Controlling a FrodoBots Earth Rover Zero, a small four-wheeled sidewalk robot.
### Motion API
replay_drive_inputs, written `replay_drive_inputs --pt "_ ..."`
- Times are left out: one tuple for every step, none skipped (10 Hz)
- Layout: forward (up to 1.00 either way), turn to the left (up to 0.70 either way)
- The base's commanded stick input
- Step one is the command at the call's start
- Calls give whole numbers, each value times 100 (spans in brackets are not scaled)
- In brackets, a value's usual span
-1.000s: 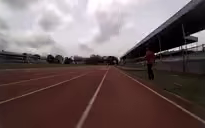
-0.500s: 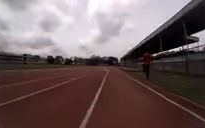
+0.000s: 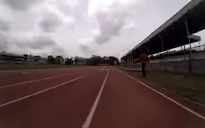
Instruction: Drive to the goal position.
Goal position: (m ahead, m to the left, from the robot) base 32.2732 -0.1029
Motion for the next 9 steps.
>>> replay_drive_inputs --pt "70 -14" --pt "70 -14" --pt "70 -14" --pt "70 -14" --pt "70 -14" --pt "70 -14" --pt "70 -14" --pt "70 -14" --pt "70 -14"
